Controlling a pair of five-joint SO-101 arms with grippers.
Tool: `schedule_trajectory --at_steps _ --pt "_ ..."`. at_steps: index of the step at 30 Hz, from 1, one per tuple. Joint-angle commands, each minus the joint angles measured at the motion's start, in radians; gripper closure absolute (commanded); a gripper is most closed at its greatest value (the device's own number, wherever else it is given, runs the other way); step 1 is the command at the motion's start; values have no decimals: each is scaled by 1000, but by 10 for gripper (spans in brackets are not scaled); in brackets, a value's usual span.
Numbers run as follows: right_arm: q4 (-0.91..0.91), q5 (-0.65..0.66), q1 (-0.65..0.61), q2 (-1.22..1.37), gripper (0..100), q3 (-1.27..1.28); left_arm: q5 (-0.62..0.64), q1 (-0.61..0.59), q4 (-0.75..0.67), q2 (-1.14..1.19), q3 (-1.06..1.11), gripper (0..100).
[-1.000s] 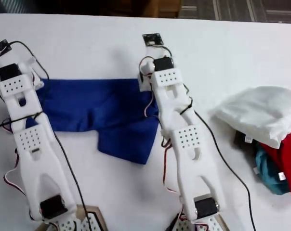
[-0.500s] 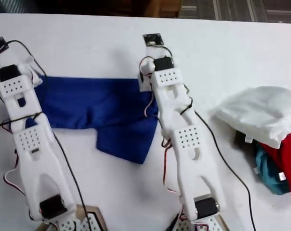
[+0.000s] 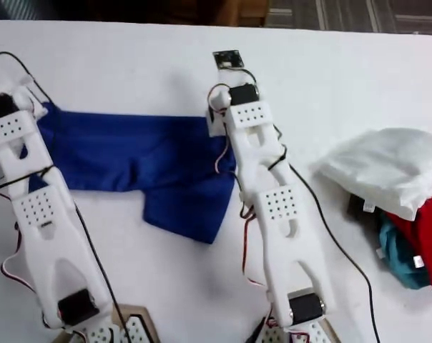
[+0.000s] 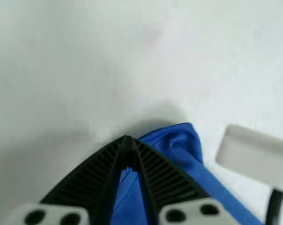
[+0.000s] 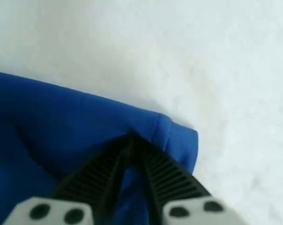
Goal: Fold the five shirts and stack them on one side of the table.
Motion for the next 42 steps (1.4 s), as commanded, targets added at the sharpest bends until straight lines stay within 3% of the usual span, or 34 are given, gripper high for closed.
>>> schedule_trajectory --at_steps 1,5,10,13,20,27,34,37,42 --pt "5 48 28 -97 981 -25 -2 -9 23 -160 -19 976" --pt "-13 52 35 -174 981 -25 -2 11 81 -241 -19 976" --pt "-12 63 28 -260 981 -25 -2 66 258 -302 -19 936" --pt "21 155 25 -325 981 -25 -2 106 396 -319 -19 930" --pt "240 387 -25 -503 979 -3 -80 138 400 -397 90 932" --pt "240 385 13 -733 980 166 -133 213 399 -674 542 932" --pt "239 393 12 -1082 980 624 -138 216 391 -953 1086 932" --pt "216 402 19 -1214 980 821 -170 216 373 -1026 1231 932" --pt "156 529 62 -1293 978 1053 -224 219 308 -1111 1371 932"
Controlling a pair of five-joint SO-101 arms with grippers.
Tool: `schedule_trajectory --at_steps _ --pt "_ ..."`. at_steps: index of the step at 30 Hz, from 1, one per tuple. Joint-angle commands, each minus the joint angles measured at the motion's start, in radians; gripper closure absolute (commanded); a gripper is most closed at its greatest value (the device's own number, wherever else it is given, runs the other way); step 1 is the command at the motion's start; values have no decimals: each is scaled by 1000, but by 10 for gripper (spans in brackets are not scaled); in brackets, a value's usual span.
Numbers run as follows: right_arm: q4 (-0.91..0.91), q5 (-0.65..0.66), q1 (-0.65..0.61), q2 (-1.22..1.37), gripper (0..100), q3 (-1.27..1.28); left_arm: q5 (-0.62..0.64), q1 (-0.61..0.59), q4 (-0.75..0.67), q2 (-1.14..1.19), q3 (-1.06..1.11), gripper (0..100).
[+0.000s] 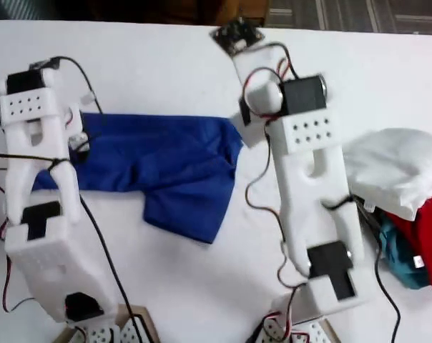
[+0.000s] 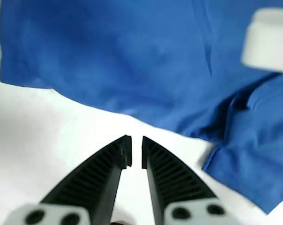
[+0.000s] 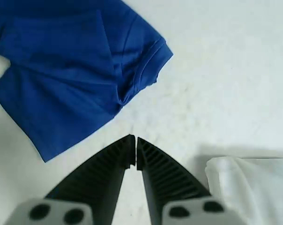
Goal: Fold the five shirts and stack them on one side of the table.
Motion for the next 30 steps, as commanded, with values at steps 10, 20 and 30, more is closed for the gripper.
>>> schedule_trajectory --at_steps 10,20,30 --pt "-85 172 -113 -53 841 466 -17 3 -137 -103 77 932" --pt "-225 92 -383 44 714 586 -17 3 -250 -101 102 929" --pt "-341 35 -498 228 715 672 -17 -83 -304 -103 150 929"
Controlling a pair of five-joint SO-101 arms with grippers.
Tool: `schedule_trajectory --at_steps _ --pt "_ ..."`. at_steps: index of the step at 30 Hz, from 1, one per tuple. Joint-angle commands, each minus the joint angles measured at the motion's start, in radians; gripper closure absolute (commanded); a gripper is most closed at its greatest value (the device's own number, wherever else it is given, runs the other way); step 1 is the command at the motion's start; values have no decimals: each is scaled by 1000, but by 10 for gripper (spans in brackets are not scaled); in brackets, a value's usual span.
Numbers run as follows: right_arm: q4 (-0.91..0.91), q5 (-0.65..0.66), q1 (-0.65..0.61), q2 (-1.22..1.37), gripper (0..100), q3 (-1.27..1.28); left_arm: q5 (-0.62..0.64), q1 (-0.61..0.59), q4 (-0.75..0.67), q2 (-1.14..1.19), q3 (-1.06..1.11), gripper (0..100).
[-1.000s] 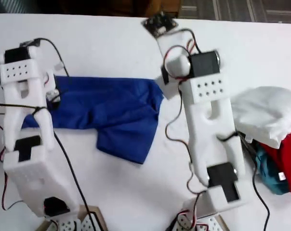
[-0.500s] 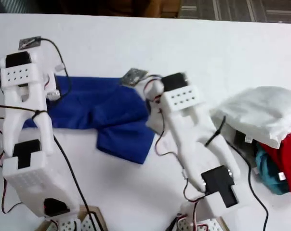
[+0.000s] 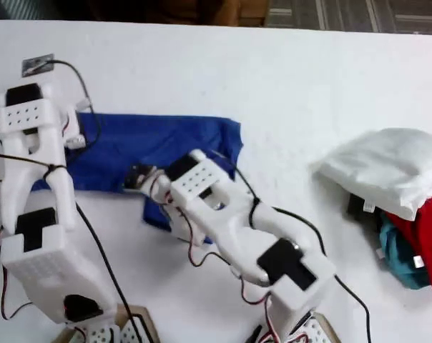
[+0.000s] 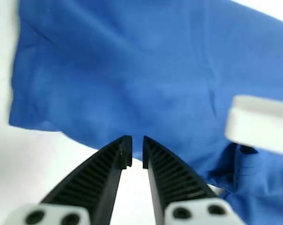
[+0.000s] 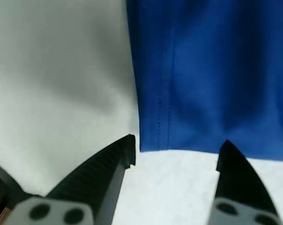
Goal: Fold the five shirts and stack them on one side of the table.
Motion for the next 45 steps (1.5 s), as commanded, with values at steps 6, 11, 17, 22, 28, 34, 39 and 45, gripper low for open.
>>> schedule_trajectory --at_steps 6,11,17,22,28,34,39,45 --pt "-81 -9 4 153 715 -20 -5 -72 -9 -58 -10 929" --pt "-81 -97 67 251 829 -97 -5 -86 -9 -58 -10 929" --pt "-30 -100 113 292 971 -187 -5 -87 -11 -58 -12 929" --pt "5 -100 113 285 979 -235 -5 -87 -11 -58 -12 929" --pt "87 -104 116 283 979 -350 -5 -87 -11 -58 -12 929" --pt "176 -101 116 291 979 -571 -5 -87 -11 -58 -12 929" --pt "180 -103 142 294 979 -706 -5 -87 -11 -58 -12 929" --pt "73 -103 211 295 979 -756 -5 -87 -14 -58 -12 929"
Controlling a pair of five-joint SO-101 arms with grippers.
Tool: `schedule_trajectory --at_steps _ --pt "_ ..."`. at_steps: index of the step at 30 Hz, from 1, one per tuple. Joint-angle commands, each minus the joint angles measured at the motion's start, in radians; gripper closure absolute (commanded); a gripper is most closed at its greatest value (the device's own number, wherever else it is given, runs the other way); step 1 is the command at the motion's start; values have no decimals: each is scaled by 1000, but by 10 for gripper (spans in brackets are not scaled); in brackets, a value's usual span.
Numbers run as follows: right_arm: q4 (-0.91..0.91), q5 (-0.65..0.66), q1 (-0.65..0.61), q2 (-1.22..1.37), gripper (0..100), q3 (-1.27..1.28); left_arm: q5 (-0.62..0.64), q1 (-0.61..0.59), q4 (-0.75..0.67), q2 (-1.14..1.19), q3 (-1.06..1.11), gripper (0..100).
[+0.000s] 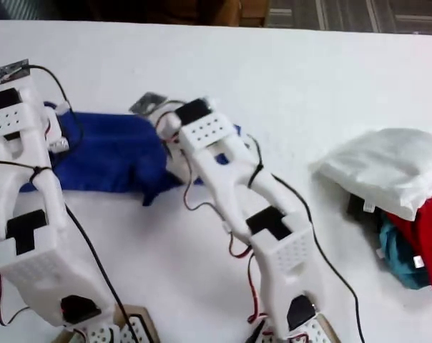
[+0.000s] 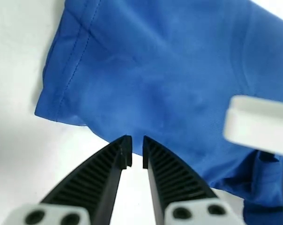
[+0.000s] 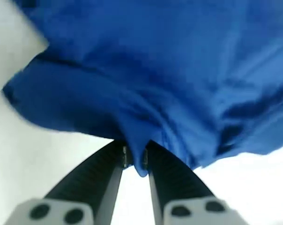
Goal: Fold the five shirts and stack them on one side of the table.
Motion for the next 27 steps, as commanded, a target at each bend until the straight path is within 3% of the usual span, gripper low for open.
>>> schedule_trajectory --at_steps 1,13,27 --pt "-85 -9 31 -10 979 -46 -3 -12 -20 -58 -10 929" --pt "-280 -8 25 68 975 -63 -3 -12 -31 -58 -8 929" --pt "-105 -6 25 420 947 -572 -3 -12 -31 -58 -10 929"
